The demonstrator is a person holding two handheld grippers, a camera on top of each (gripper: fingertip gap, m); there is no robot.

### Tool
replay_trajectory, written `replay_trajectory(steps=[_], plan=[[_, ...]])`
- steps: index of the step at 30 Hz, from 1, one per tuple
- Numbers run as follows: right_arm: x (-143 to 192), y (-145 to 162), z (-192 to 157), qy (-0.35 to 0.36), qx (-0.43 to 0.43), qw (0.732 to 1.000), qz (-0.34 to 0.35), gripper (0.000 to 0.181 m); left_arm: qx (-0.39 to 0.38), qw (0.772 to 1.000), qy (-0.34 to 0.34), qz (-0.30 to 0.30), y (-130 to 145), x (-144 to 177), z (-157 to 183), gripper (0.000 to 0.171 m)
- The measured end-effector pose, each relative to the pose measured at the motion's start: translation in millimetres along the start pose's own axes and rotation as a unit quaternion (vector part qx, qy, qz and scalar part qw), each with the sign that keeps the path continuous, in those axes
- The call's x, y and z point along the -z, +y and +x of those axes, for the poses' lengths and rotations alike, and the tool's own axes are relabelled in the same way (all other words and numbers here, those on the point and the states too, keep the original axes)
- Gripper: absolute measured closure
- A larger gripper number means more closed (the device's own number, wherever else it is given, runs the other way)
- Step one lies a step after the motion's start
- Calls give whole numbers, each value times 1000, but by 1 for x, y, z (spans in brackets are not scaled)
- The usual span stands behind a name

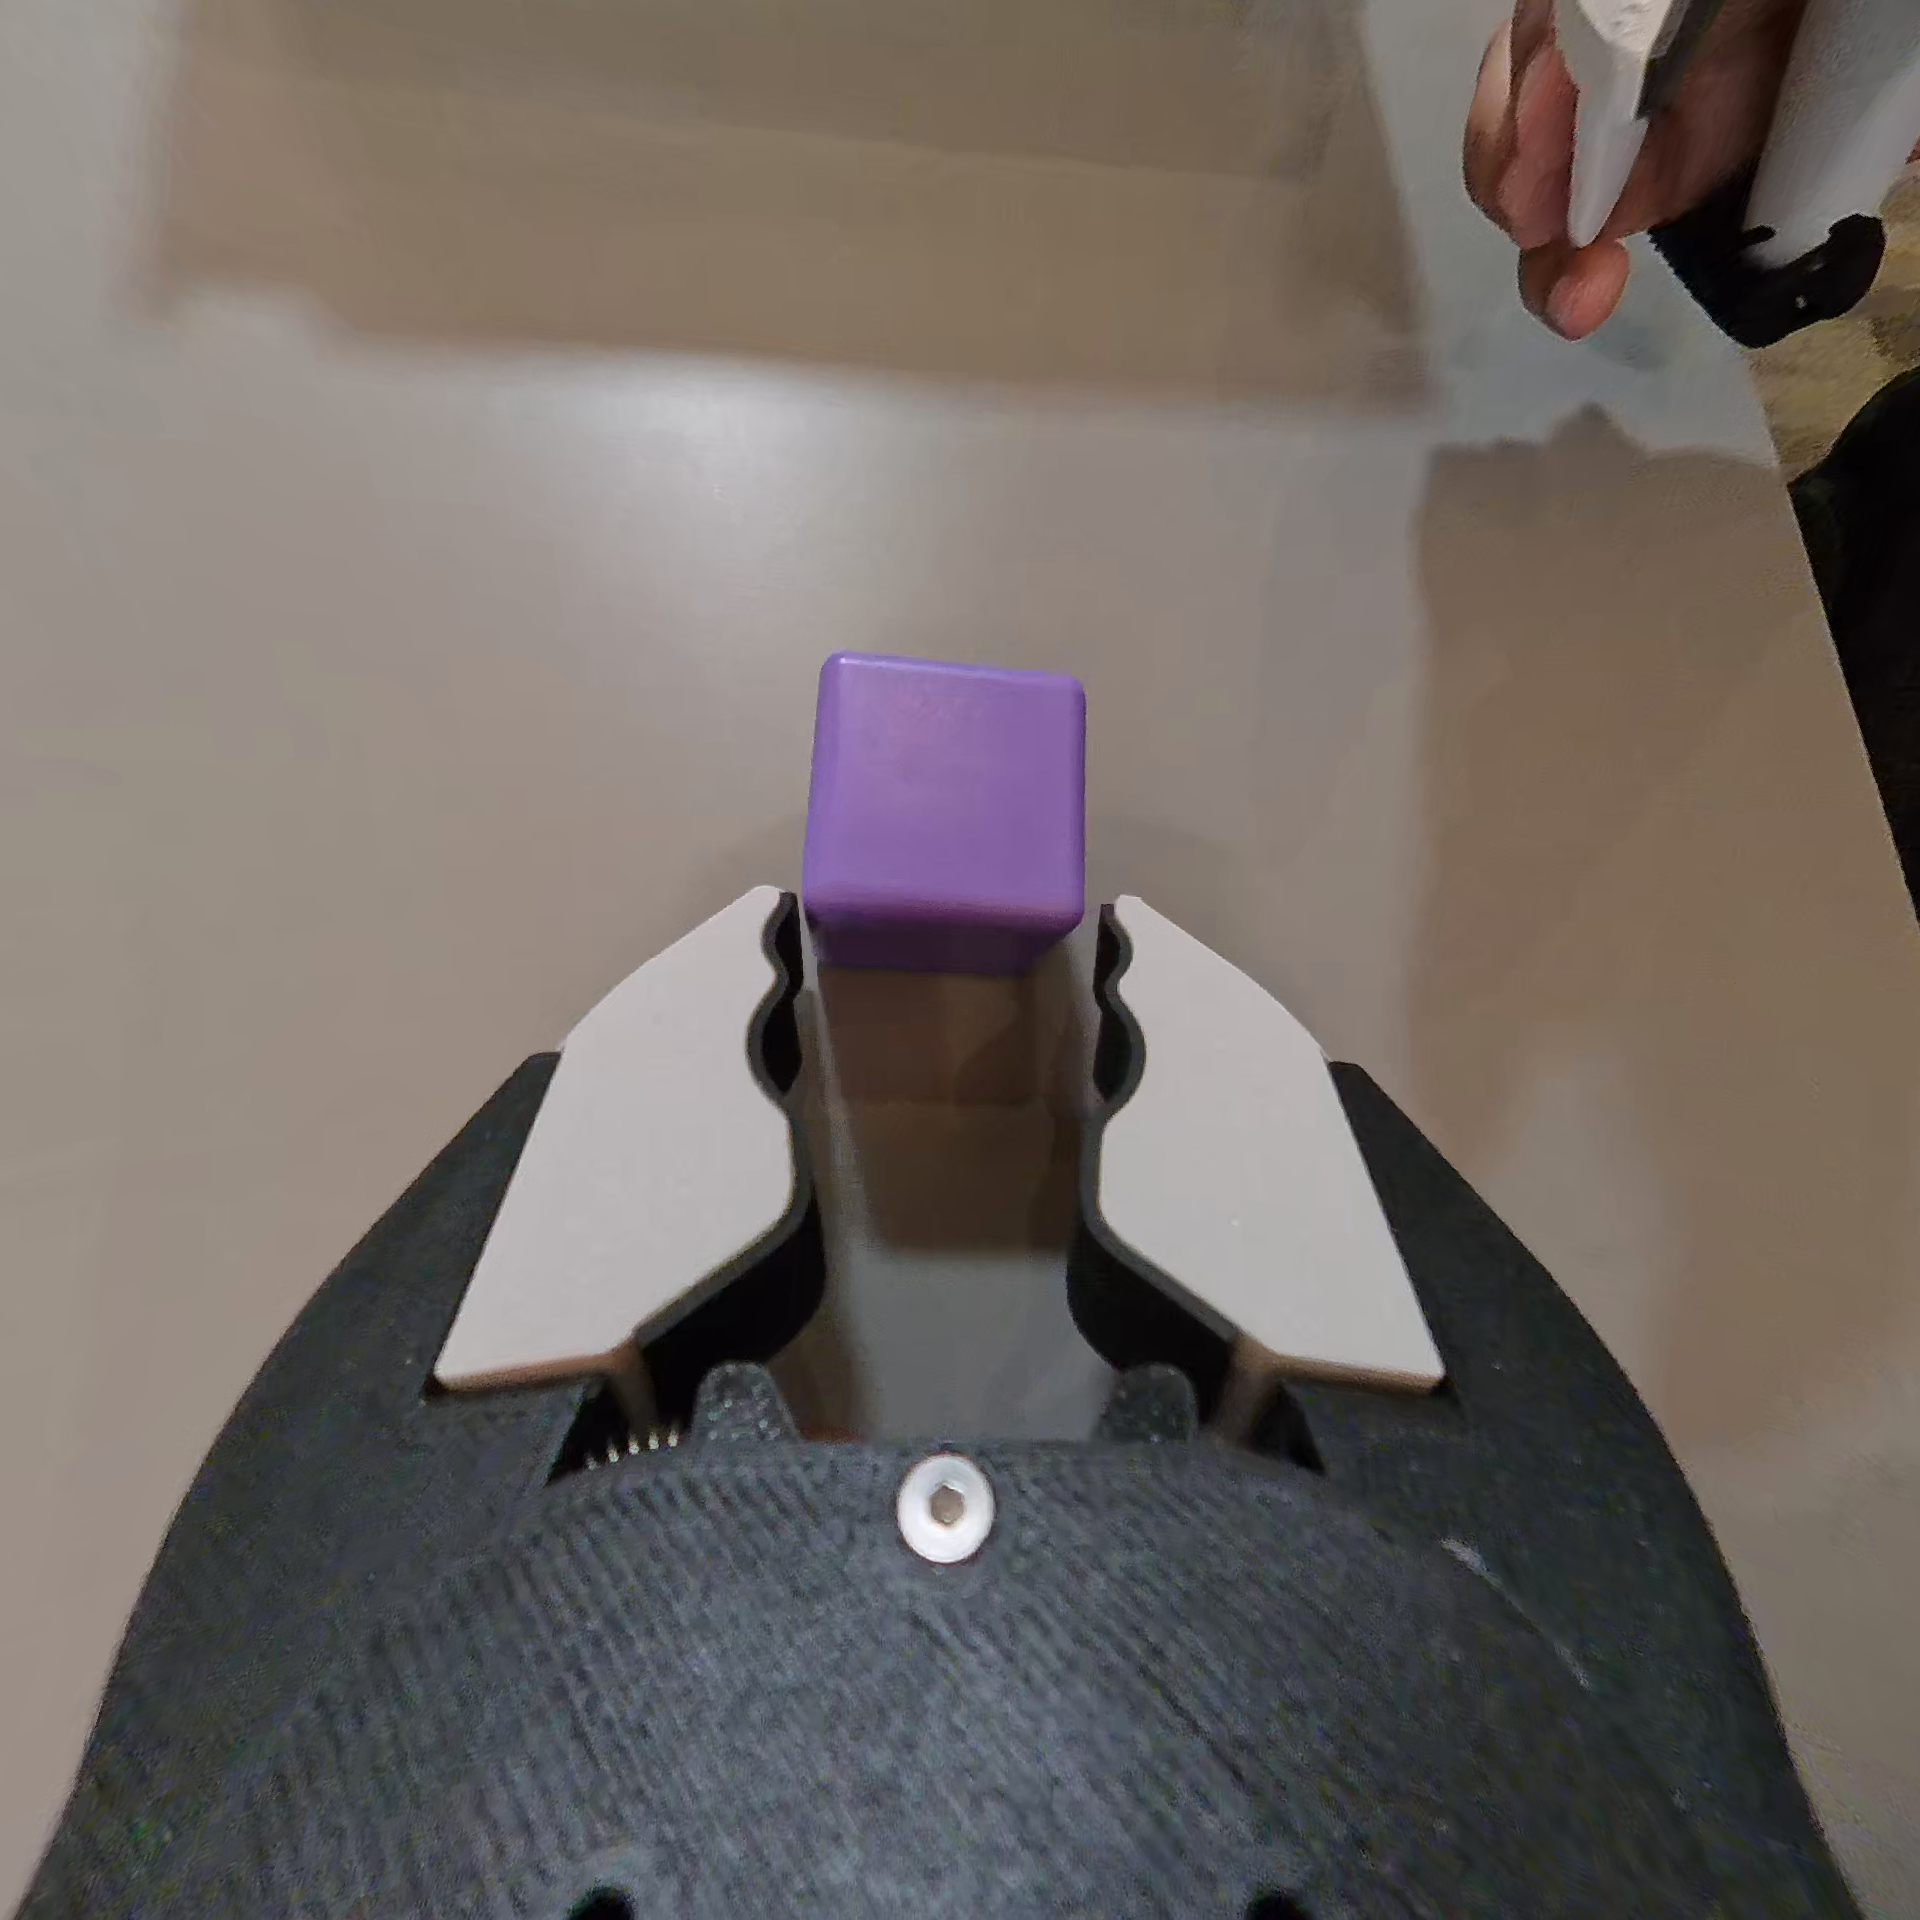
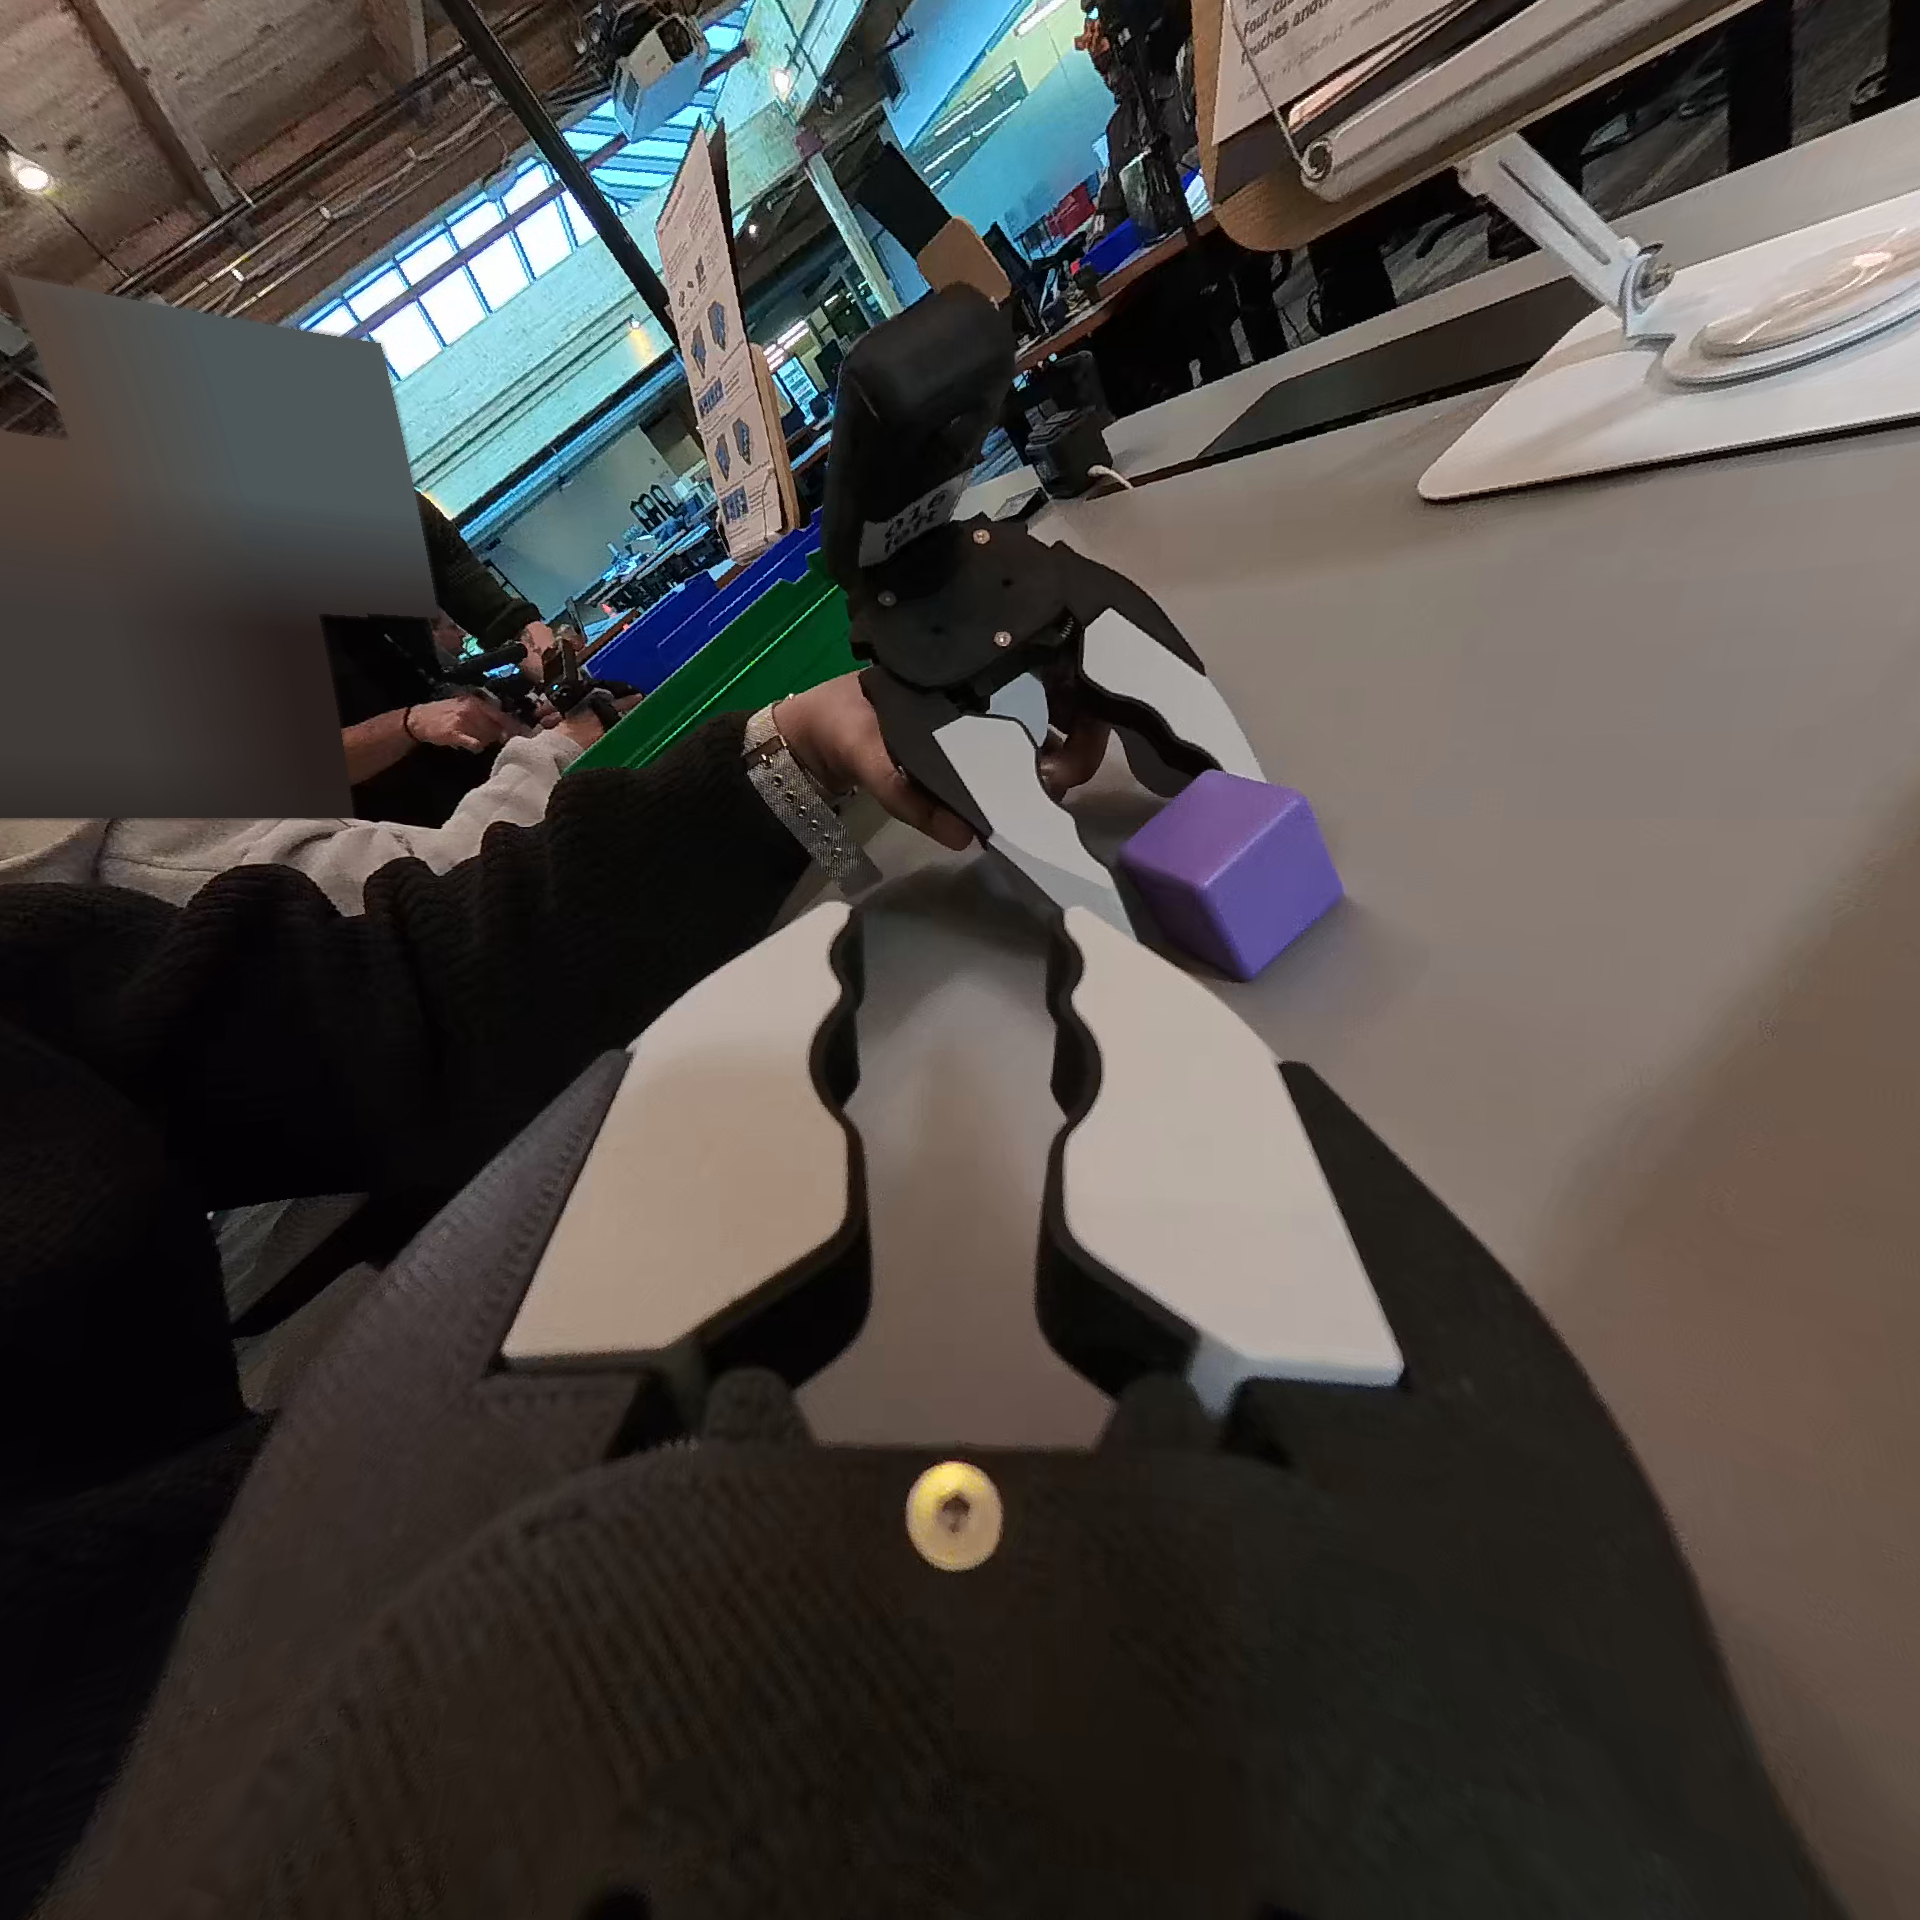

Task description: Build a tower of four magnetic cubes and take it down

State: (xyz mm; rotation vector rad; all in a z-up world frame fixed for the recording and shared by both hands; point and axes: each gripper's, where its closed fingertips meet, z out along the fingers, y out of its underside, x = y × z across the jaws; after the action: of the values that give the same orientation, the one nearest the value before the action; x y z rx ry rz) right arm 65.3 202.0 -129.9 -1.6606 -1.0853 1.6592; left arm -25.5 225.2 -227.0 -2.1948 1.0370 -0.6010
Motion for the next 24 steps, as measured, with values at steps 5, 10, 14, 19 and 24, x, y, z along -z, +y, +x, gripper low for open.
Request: replay_trajectory(steps=[5, 10, 14, 19, 24], plan=[[0, 0, 1, 0, -4, 1000, 1, 147, -3, 1000, 1, -4, -1, 0, 2, 117], [0, 1, 1, 1, -3, 1000, -1, 147, 0, 1000, 6, -7, 0, 1, 3, 117], [0, 1, 0, -1, -5, 1000, -1, 147, 3, 1000, -2, -9, 0, 4, 0, 117], [-1, 2, -3, -9, -11, 1000, -2, 147, 34, 999, -33, 21, -15, 34, -5, 117], [-4, -5, -7, -27, -28, 999, 13, 147, 95, 973, -143, 156, -56, 128, -17, 106]])
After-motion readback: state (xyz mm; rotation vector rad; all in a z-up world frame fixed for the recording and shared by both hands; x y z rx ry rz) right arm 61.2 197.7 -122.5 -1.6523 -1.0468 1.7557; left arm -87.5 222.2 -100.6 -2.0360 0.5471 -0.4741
